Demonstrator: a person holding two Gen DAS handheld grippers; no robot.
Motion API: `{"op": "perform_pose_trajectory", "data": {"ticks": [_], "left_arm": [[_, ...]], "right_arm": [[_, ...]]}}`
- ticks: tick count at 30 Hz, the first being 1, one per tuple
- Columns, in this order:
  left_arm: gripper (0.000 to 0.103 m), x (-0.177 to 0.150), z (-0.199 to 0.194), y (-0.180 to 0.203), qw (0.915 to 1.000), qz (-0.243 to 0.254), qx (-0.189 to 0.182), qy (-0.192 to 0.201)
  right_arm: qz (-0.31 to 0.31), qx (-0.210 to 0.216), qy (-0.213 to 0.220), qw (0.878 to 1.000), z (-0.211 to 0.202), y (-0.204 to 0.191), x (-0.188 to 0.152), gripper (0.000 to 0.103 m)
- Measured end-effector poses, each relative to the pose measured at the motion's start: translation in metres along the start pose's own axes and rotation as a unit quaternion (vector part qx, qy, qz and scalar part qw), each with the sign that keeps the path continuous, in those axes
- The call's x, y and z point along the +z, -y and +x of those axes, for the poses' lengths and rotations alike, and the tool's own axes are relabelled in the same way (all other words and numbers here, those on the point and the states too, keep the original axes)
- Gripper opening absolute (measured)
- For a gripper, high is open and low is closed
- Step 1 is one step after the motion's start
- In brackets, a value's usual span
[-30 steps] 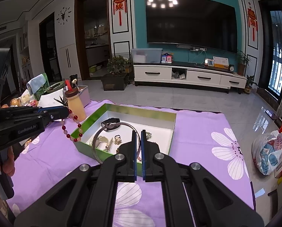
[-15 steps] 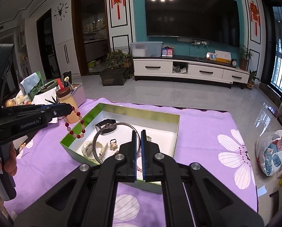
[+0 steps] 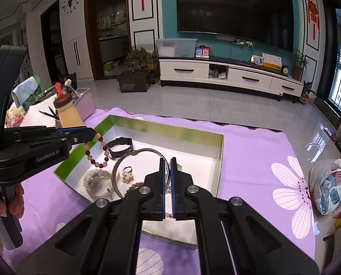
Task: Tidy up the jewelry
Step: 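Carry the bead bracelet and silver bangle over the green box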
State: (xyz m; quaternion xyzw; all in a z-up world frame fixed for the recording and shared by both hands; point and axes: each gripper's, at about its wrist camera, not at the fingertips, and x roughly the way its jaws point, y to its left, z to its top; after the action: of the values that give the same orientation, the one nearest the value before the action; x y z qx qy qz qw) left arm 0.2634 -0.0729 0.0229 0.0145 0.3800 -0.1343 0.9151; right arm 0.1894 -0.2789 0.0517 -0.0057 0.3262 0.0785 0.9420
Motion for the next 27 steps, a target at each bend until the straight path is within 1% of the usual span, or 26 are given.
{"op": "perform_pose_trajectory", "data": {"ticks": [5, 16, 27], "left_arm": [[0.008, -0.002, 0.02, 0.0, 0.9999, 0.005, 0.005, -0.012], [0.008, -0.007, 0.049, -0.001, 0.9993, 0.012, 0.009, -0.035], [0.008, -0.016, 0.067, 0.002, 0.9985, 0.014, 0.011, -0.052]], "right_arm": [[-0.003, -0.007, -0.015, 1.0, 0.018, 0.002, -0.001, 0.003], [-0.003, -0.007, -0.037, 0.999, 0.047, 0.001, -0.005, 0.003], [-0.006, -0.009, -0.058, 0.998, 0.071, -0.003, -0.009, 0.003]]}}
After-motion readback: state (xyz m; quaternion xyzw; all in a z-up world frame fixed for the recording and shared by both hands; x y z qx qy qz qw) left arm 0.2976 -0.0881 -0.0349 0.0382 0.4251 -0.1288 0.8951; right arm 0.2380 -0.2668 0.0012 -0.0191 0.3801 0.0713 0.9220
